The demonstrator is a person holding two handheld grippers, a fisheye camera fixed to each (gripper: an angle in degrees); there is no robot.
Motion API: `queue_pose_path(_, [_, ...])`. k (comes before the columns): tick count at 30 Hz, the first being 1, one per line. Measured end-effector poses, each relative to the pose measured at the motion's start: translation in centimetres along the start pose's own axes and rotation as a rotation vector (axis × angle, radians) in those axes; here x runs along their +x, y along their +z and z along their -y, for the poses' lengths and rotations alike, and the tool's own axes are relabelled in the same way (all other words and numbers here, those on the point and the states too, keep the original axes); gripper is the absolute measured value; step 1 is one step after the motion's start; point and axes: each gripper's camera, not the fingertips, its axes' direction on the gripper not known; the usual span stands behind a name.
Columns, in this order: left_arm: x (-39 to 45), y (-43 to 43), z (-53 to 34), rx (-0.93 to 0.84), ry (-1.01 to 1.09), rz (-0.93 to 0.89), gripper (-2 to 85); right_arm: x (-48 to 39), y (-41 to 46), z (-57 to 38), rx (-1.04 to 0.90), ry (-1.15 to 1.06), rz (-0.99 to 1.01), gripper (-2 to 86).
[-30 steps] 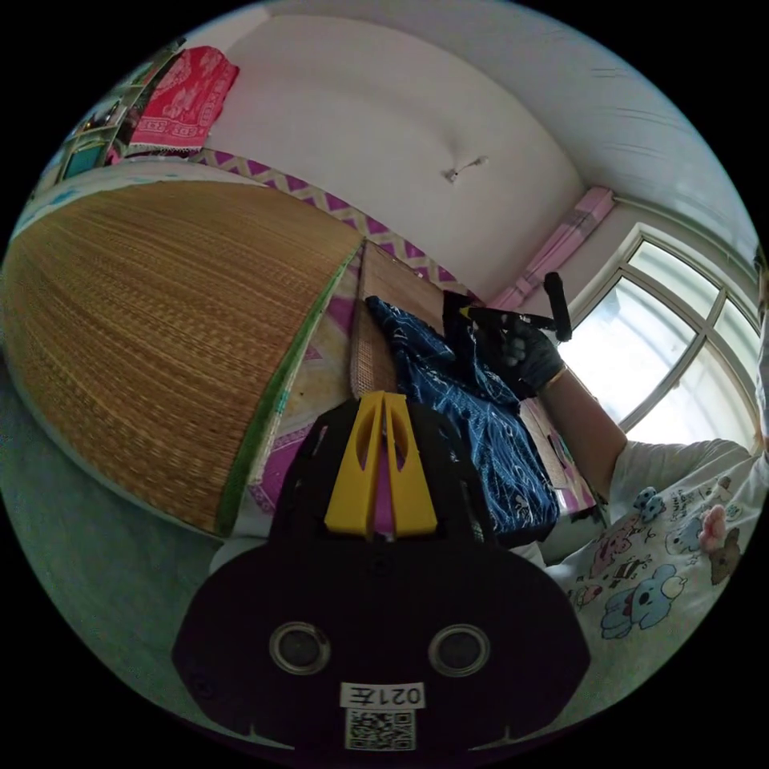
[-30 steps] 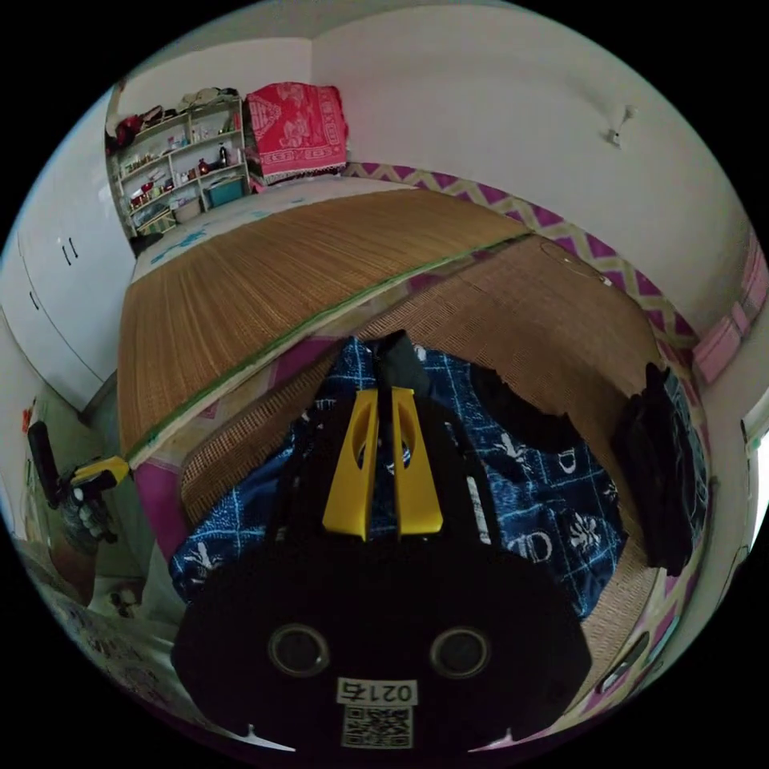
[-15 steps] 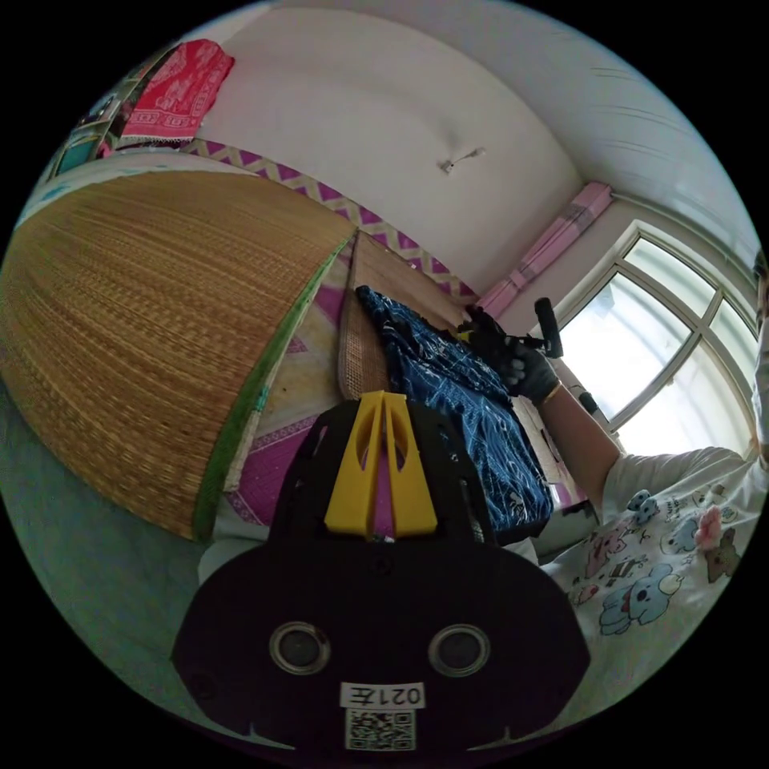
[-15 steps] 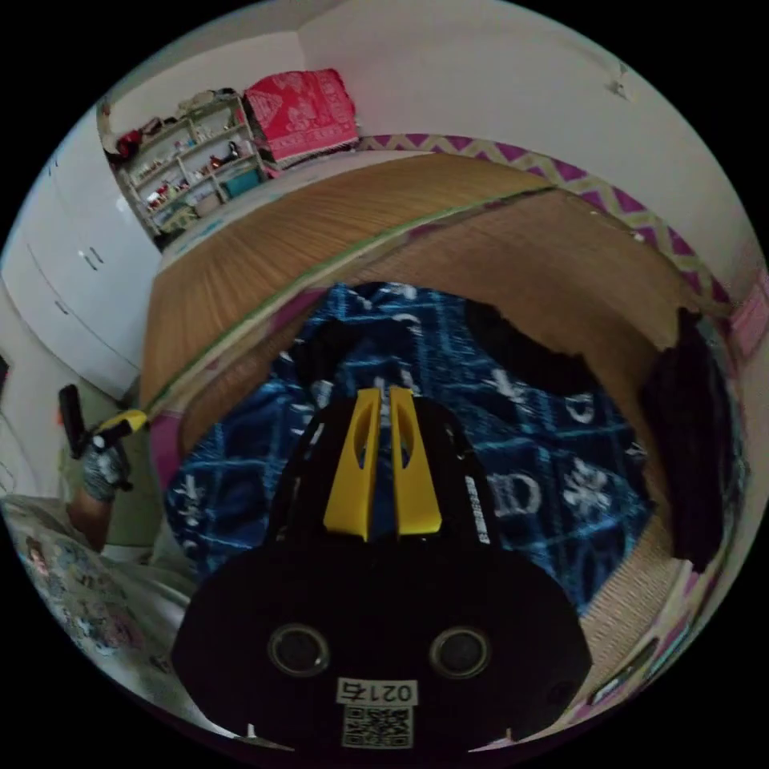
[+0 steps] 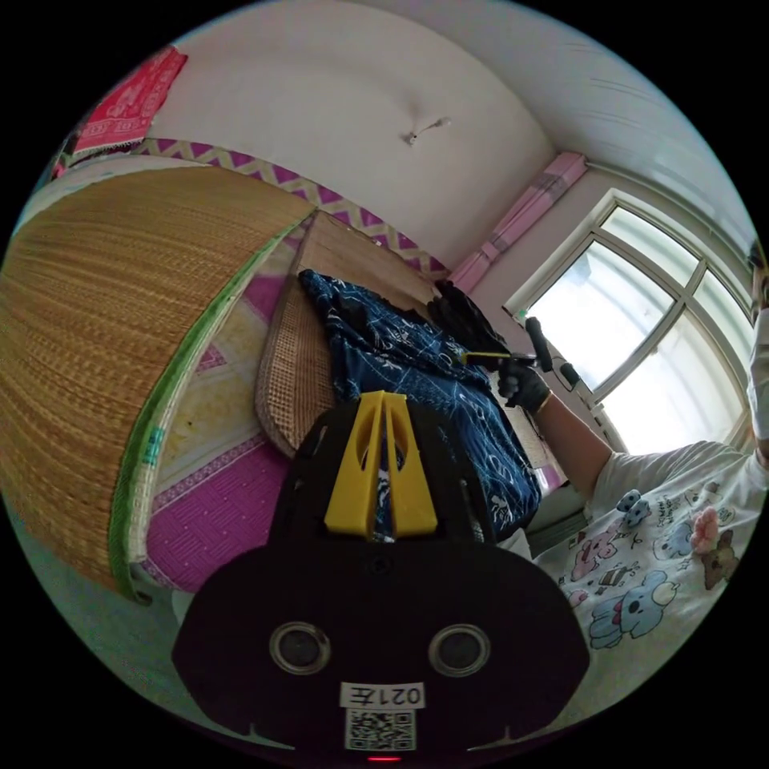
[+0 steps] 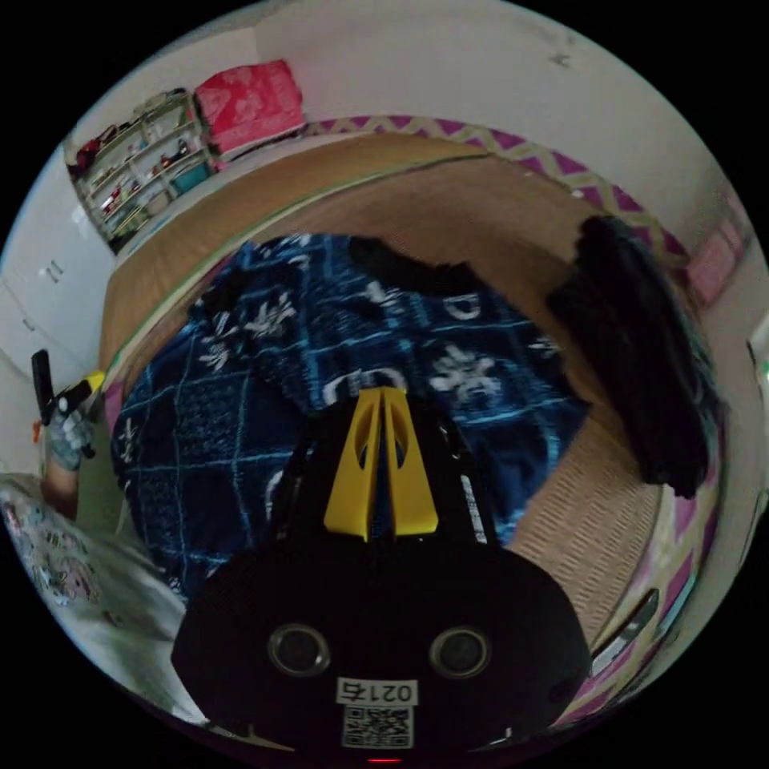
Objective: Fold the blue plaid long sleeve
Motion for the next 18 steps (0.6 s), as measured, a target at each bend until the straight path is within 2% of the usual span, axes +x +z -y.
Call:
queue_pose_path(3, [-0.1, 0.4, 0.1, -0.009, -0.002, 0.005, -1.0, 5.2, 0.0, 0.5, 0.037, 0.011, -0.045, 2.7])
queue_pose_path(5, [-0.1, 0.6, 0.1, -0.015, -0.006, 0.009, -1.0, 7.4, 1.9, 1.4, -0.01, -0.11, -0.079, 6.4])
queue_pose_path(10, [-0.3, 0.8, -0.1, -0.024, -0.021, 0.027, -1.0, 9.5, 6.2, 3.1, -0.14, -0.287, -0.049, 7.0])
queue_pose_path(13, [-0.4, 0.6, -0.2, -0.022, -0.026, 0.051, -1.0, 10.7, 7.7, 3.5, -0.169, -0.305, 0.008, 0.5])
queue_pose_path(18, [-1.2, 0.3, -0.6, -0.014, -0.054, 0.058, -1.0, 15.2, 8.5, 2.7, -0.105, -0.121, 0.142, -0.5])
